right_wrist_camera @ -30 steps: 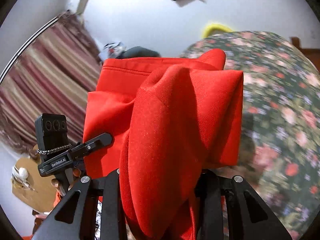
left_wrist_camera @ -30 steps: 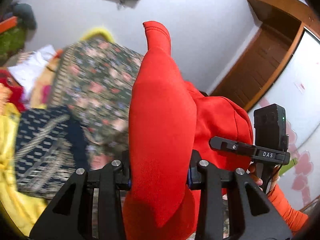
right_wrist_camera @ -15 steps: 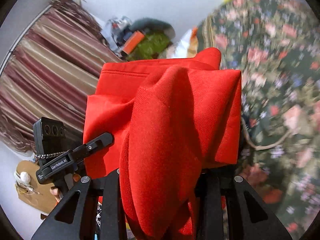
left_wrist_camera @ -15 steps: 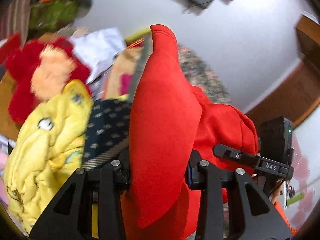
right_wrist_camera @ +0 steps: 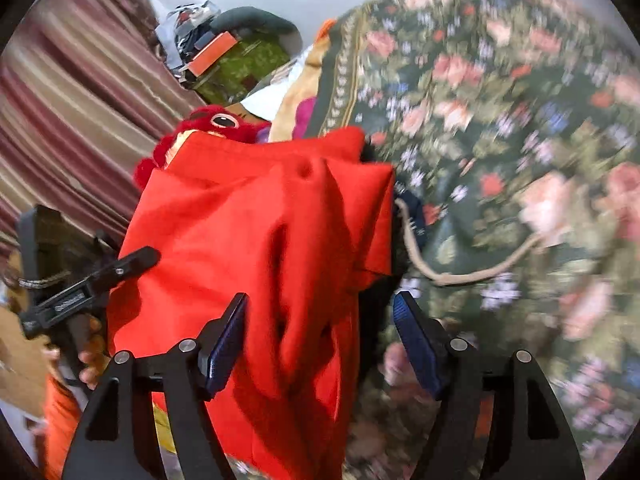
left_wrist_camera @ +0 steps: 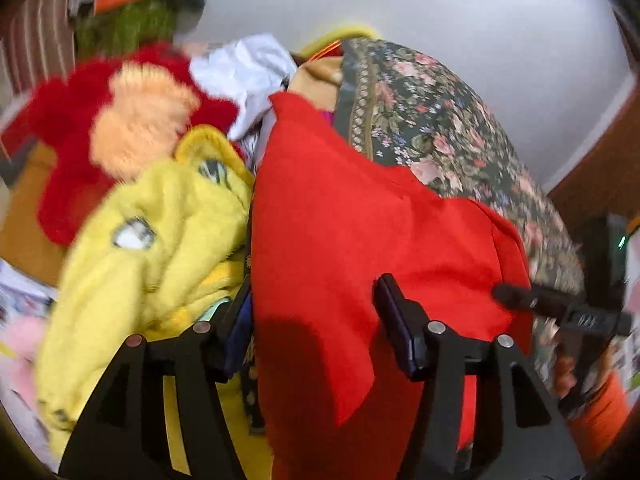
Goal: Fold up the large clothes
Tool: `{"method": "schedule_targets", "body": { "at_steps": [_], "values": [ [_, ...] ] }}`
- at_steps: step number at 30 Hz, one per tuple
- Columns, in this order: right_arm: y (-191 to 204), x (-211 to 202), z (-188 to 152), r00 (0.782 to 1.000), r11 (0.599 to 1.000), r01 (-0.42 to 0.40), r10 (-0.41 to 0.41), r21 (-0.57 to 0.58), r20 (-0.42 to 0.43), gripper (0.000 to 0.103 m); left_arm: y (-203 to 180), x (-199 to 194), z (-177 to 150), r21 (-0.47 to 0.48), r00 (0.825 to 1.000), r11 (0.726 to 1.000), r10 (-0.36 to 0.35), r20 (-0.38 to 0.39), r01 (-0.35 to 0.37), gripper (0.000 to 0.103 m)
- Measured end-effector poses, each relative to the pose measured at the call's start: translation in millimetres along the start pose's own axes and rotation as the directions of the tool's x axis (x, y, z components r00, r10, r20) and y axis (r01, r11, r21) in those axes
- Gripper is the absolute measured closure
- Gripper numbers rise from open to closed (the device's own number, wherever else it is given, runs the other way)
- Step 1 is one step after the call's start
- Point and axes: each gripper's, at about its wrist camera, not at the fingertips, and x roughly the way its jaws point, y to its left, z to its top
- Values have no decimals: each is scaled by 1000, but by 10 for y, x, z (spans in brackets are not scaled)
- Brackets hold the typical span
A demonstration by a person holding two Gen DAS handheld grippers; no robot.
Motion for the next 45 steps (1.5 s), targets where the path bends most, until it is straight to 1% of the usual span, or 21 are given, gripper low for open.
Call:
{"method": "schedule_targets", "body": {
  "at_steps": [2,5,8,10,12,15,17,19,21,24,27,29,30,31,35,36,37,38,41,43,45],
  "values": [
    [100,-151,-73,1000,999,14,-14,-31,12,31,-64,-102,-99,41,1000,999,21,19,-22,30],
    [222,-141,-260,1000,998,23,-23,-52,-13,29,-126,-209,-331,77,998,995,57,16,-58,20],
    [320,33,-454,992,990,93,-101,-102,-74,29,-116,-223,-537,72,993,991,117,-12,-116,19],
    [310,74,-592,984,986,126,-138,-107,-113,29,-43,-299,-661,31,993,993,113,-20,-112,19],
    [296,1,-700,983,985,134,-146,-110,-115,29,11,-392,-763,0,994,995,103,-40,-103,20],
    [309,-257,-847,981,980,157,-169,-120,-95,29,-18,-567,-887,13,987,987,158,-40,-158,20],
    [355,-513,-906,984,980,159,-167,-122,-62,29,-76,-731,-946,29,980,980,198,-23,-197,20],
    [448,-842,-944,986,978,163,-164,-129,1,29,-174,-970,-991,37,978,977,207,20,-208,20],
    [574,-1172,-966,985,977,167,-159,-135,72,29,-339,-1270,-1027,53,973,975,212,87,-217,20],
    [829,-1767,-1019,972,975,160,-128,-156,199,29,-639,-1741,-1072,85,954,967,221,203,-242,20],
    [1136,-2359,-1087,937,968,161,-89,-192,337,29,-1002,-2249,-1123,121,921,960,200,334,-252,20],
    [1348,-2733,-1168,903,963,163,-57,-216,426,29,-1239,-2591,-1171,139,888,956,179,424,-260,20],
    [1462,-2961,-1244,879,959,163,-35,-230,476,29,-1328,-2727,-1206,143,872,955,169,459,-260,20],
    [1552,-3123,-1308,859,957,162,-16,-241,511,29,-1447,-2912,-1260,147,850,955,153,505,-259,20],
    [1869,-3643,-1589,785,950,158,46,-271,618,29,-1755,-3421,-1484,148,776,957,107,622,-250,20],
    [1920,-3744,-1666,770,949,154,59,-275,636,29,-1806,-3513,-1543,144,757,957,102,646,-252,20],
    [1977,-3837,-1758,756,948,148,74,-281,650,29,-1867,-3626,-1627,137,731,958,96,676,-252,20],
    [2033,-3923,-1853,743,947,140,92,-288,663,29,-1897,-3707,-1695,135,715,960,85,694,-245,20],
    [2138,-4071,-2053,719,945,136,112,-297,686,29,-1957,-3869,-1847,124,686,968,61,725,-218,20],
    [2197,-4155,-2211,702,945,141,114,-295,703,29,-1981,-3917,-1920,121,678,970,55,733,-210,20],
    [2233,-4191,-2318,700,946,143,111,-291,706,29,-1986,-3947,-1996,115,668,970,58,742,-213,20]
  ]
}}
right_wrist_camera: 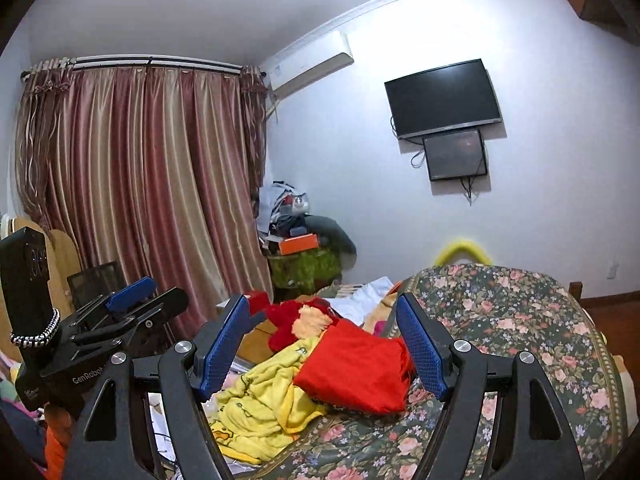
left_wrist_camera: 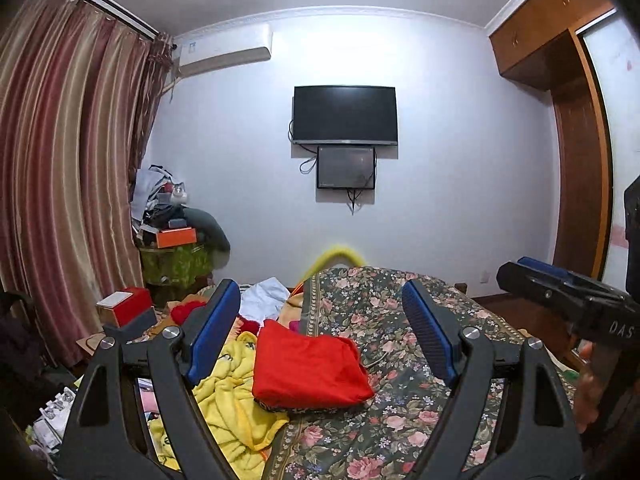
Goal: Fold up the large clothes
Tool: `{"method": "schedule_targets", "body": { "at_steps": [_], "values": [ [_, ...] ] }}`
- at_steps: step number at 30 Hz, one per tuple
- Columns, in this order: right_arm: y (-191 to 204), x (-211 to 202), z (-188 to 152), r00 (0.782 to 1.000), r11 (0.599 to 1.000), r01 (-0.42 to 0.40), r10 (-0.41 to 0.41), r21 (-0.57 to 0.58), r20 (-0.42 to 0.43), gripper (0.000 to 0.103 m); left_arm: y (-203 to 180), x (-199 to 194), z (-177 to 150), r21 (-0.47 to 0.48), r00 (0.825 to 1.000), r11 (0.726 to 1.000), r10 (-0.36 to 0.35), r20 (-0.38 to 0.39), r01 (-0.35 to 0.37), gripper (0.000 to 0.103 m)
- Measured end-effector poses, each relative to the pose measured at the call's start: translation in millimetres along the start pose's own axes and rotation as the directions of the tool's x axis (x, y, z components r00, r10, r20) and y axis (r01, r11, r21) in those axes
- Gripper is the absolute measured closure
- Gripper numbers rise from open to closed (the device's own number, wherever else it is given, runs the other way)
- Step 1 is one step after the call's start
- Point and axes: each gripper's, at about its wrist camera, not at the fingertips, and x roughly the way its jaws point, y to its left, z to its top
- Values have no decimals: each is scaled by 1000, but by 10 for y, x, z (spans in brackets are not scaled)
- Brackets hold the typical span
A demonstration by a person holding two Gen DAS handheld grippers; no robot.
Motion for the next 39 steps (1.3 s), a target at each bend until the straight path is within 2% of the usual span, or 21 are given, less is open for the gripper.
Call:
{"method": "schedule_targets", "body": {
  "at_steps": [4,6,8,11,12,16,39],
  "values": [
    [96,-133,-105,998,998,64,-64,-19,-23,29,27,-57,-55,-23,1000,1000,10,0,-10,14],
    [117,-161,-144,995,995,92,-93,-24,-36,19,38,-49,-94,-28,1000,1000,11,-2,-11,11],
    [119,-191,-178,993,993,113,-114,-25,-37,14,37,-64,-118,-26,1000,999,22,-2,-22,3],
    [135,-219,-207,989,989,144,-145,-28,-36,2,47,-56,-151,-23,1000,999,31,-2,-31,0],
    [140,-236,-210,987,988,154,-155,-30,-32,0,50,-48,-163,-25,999,999,32,-7,-32,0],
    [127,-238,-183,983,983,184,-185,-25,-12,0,56,-16,-199,-27,999,999,45,-18,-45,0],
    [96,-198,-172,982,982,186,-187,-25,-32,0,2,52,-302,-15,999,1000,22,-45,-23,0]
  ]
}}
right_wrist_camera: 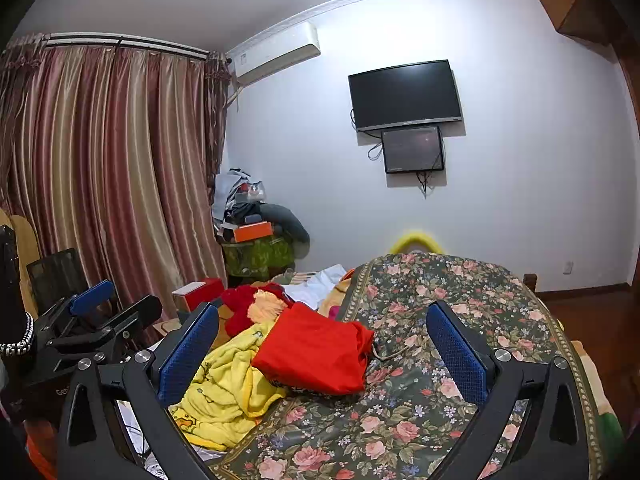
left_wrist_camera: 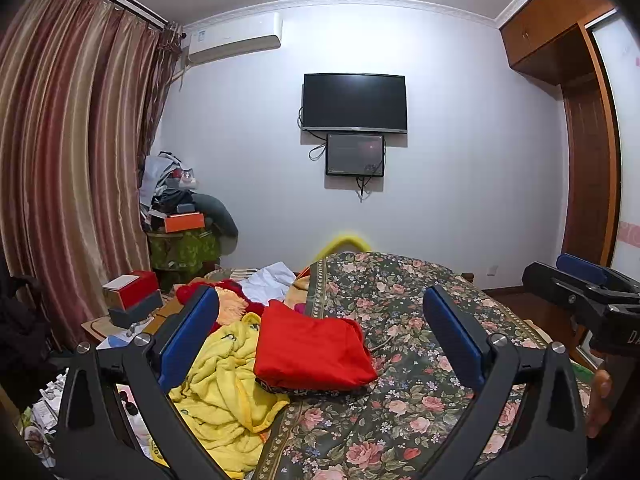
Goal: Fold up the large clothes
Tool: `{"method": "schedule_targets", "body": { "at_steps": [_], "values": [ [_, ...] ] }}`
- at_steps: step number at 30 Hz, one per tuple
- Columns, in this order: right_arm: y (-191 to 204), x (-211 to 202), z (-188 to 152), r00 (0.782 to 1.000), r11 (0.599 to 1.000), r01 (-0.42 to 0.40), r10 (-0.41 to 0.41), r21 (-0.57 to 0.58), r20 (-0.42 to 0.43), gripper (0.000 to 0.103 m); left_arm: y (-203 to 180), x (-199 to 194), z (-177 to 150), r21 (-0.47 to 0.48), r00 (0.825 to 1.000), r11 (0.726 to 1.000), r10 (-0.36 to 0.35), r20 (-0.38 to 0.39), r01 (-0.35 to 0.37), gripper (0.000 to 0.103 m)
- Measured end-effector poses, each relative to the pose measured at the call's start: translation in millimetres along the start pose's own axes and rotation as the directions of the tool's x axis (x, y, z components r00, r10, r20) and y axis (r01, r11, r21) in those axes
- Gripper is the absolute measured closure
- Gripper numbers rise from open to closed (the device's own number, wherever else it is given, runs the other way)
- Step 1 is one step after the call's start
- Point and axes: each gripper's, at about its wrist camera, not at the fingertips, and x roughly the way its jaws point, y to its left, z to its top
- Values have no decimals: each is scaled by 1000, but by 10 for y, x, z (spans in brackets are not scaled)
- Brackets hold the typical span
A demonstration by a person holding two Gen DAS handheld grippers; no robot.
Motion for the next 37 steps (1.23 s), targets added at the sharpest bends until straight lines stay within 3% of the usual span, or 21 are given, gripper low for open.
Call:
{"method": "schedule_targets", "body": {
  "at_steps": [37],
  "values": [
    [-113,58,-56,1000,999,24,-24,26,-3,0,-26,39,-20,0,995,996,-94,-35,94,0]
  ]
}}
